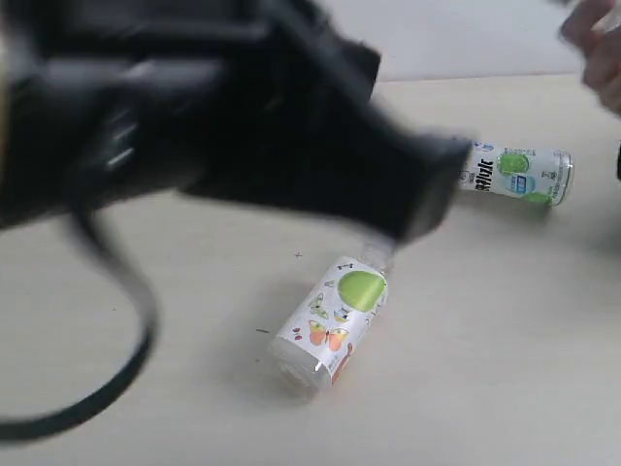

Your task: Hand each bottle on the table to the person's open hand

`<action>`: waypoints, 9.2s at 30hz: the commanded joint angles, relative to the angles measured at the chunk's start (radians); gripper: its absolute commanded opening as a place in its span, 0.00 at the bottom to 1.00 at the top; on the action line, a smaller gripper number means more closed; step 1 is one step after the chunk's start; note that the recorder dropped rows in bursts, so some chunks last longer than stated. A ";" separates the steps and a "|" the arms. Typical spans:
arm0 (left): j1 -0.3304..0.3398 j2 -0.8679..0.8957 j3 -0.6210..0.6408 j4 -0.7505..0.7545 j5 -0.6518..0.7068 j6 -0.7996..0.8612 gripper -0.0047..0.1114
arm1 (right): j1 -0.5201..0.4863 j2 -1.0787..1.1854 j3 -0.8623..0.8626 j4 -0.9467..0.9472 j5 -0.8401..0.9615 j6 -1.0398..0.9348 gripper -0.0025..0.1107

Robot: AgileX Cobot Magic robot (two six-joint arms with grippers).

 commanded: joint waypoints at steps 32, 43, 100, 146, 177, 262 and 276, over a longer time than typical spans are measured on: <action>-0.015 -0.736 0.622 0.131 -0.327 -0.029 0.04 | 0.001 -0.006 0.005 0.000 -0.003 -0.001 0.02; 0.455 -1.069 0.828 -0.040 -0.337 -0.022 0.04 | 0.001 -0.006 0.005 0.000 -0.003 -0.001 0.02; 0.952 -1.188 1.017 -0.041 -0.300 0.003 0.04 | 0.001 -0.006 0.005 0.034 -0.219 0.204 0.02; 0.952 -1.188 1.017 -0.041 -0.300 0.003 0.04 | 0.728 1.499 -1.038 0.078 0.805 -0.982 0.56; 0.952 -1.188 1.017 -0.041 -0.300 0.003 0.04 | 1.022 1.773 -1.038 -0.596 0.639 -1.095 0.73; 0.952 -1.188 1.017 -0.041 -0.300 0.003 0.04 | 0.530 1.978 -1.469 -0.372 1.131 0.332 0.02; 0.952 -1.188 1.017 -0.041 -0.300 0.003 0.04 | 0.532 1.982 -1.469 -0.375 1.131 0.320 0.31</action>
